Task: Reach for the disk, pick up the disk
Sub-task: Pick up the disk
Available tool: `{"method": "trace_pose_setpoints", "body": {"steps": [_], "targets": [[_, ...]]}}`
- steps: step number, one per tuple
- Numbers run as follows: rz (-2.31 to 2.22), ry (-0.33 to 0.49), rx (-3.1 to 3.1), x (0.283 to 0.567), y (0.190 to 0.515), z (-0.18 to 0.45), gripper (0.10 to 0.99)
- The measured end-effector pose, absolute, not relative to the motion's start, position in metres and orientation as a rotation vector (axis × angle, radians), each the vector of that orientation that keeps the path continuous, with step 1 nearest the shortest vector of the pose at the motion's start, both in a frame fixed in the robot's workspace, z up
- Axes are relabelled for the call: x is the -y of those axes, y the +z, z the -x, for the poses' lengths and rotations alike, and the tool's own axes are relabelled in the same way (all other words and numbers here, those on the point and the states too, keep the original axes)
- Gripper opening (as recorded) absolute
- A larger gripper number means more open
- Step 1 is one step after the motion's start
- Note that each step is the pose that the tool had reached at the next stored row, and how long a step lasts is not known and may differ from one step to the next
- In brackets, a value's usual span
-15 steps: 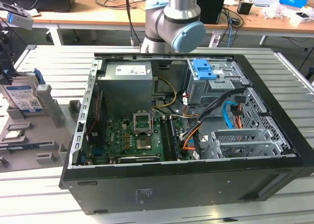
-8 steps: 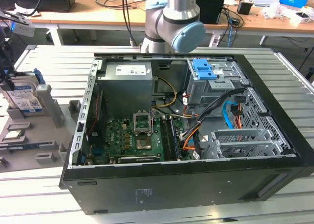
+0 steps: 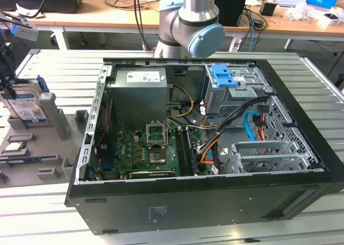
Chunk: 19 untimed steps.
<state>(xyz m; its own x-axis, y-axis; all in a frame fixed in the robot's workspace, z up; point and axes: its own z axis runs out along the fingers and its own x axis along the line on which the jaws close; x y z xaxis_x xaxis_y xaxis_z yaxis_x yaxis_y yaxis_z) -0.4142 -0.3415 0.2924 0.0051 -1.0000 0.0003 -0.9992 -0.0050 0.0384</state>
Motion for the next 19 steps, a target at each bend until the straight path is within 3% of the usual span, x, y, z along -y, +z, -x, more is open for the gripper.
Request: {"method": "trace_pose_setpoints", "body": {"steps": [19], "targets": [[-2.208,-0.042,2.196,0.3414,0.2965,0.4142,0.365]]}}
